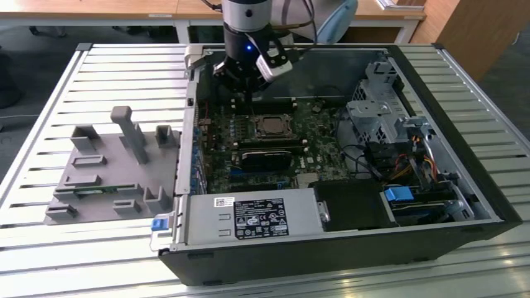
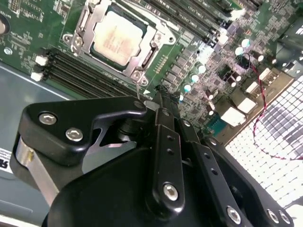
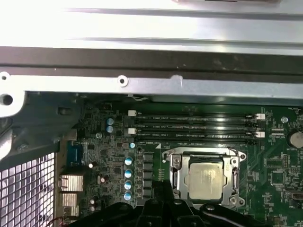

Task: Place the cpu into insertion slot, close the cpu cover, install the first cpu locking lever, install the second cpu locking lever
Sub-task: 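Install the first cpu locking lever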

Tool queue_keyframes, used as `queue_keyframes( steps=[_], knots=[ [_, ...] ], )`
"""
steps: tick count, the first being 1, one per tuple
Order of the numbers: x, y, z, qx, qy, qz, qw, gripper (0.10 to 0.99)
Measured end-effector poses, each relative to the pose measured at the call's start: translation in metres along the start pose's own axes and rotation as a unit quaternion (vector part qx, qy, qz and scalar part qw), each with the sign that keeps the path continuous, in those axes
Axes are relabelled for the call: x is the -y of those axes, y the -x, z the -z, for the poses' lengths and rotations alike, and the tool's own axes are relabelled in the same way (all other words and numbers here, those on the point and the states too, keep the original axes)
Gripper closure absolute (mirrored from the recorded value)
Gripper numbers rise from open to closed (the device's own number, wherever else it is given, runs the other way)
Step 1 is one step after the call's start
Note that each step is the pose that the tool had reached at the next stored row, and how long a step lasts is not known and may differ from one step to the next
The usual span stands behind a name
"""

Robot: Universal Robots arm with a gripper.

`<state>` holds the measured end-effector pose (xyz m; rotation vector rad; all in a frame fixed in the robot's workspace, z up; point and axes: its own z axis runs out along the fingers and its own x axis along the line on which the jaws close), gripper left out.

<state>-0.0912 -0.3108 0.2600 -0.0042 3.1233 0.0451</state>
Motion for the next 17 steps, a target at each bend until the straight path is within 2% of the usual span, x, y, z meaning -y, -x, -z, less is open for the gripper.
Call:
queue_keyframes(
  steps=[9,17],
  knots=[
    [-0.0073,-0.0067,-0.0035,0.0,0.0,0.0,1.0,0.98],
    [-0.0191,-0.007,-0.0062,0.0,0.0,0.0,1.0,0.98]
  ],
)
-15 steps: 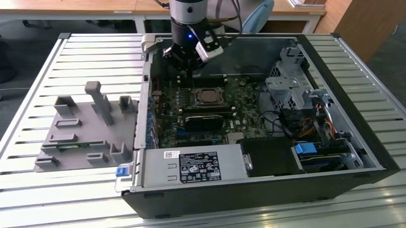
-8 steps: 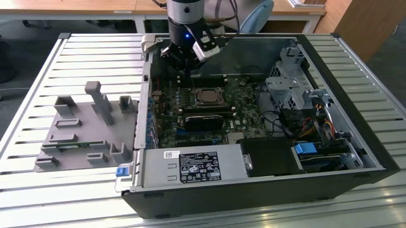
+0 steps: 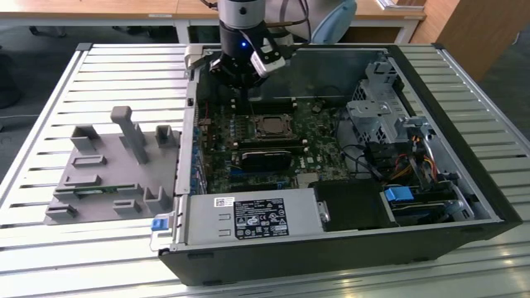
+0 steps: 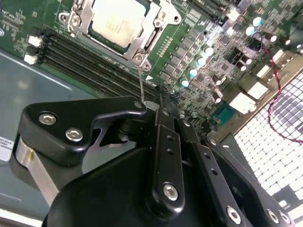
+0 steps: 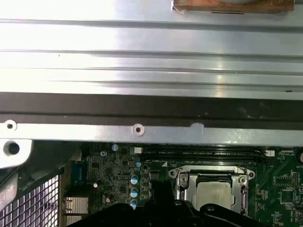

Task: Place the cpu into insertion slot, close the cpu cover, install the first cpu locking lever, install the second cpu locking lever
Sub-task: 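Install the first cpu locking lever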

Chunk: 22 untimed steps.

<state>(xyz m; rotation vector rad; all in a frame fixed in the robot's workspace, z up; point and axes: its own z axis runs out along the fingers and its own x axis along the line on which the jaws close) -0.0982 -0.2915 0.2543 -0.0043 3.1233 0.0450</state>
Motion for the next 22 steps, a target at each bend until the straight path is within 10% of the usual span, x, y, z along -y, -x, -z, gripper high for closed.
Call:
queue_keyframes(
  steps=[16,22],
  knots=[
    [-0.0032,0.0321,-0.0034,-0.0001,-0.0007,0.0,1.0,0.98],
    [-0.002,0.0328,-0.0058,0.0002,0.0193,0.0,0.9998,0.98]
  ],
)
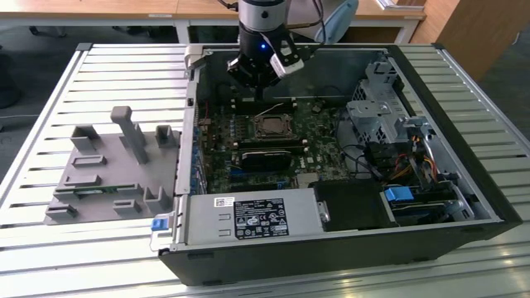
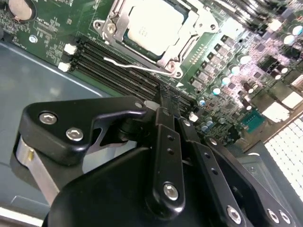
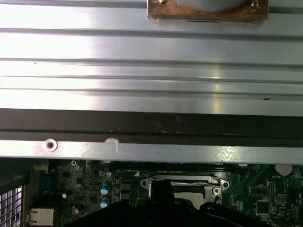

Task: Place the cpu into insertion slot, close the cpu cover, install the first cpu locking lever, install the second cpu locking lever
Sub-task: 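Install the first cpu locking lever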

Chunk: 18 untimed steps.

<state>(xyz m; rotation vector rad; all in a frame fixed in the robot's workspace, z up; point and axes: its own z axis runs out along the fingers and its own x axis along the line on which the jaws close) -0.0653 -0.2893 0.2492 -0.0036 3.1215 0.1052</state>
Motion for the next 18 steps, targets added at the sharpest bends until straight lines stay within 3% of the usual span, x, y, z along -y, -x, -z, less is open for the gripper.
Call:
queue_keyframes(
  steps=[18],
  knots=[
    [0.001,0.0153,-0.0163,0.0,-0.0001,-0.002,1.0,0.98]
  ],
)
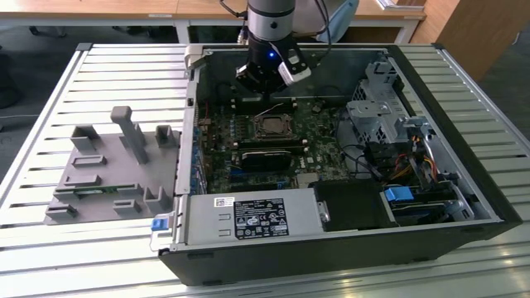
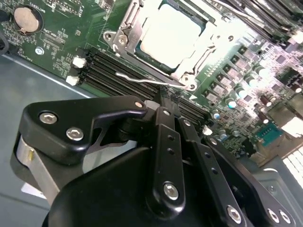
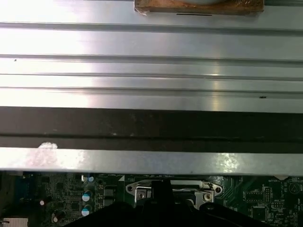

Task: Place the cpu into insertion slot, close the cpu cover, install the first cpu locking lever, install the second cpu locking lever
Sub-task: 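Install the first cpu locking lever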

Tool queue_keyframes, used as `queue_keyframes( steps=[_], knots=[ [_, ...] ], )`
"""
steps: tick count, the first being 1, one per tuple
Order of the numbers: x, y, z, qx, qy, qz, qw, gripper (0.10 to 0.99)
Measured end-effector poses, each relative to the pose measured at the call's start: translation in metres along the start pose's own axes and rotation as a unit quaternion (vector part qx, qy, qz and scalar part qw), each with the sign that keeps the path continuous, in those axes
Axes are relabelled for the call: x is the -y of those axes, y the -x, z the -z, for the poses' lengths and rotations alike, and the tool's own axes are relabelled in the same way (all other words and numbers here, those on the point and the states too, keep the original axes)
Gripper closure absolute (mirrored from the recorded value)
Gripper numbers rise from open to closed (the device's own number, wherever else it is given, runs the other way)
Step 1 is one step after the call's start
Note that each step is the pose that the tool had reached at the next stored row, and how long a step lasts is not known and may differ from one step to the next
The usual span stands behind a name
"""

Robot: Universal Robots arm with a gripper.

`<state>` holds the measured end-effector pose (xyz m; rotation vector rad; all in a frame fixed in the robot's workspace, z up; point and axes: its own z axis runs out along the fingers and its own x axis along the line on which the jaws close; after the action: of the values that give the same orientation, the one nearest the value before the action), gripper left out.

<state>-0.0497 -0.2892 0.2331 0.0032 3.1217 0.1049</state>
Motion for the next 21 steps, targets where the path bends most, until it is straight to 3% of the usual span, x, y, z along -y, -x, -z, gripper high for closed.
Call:
queue_keyframes(
  steps=[21],
  knots=[
    [-0.0026,0.0139,-0.0109,0.0001,0.0,-0.001,1.0,0.98]
  ],
)
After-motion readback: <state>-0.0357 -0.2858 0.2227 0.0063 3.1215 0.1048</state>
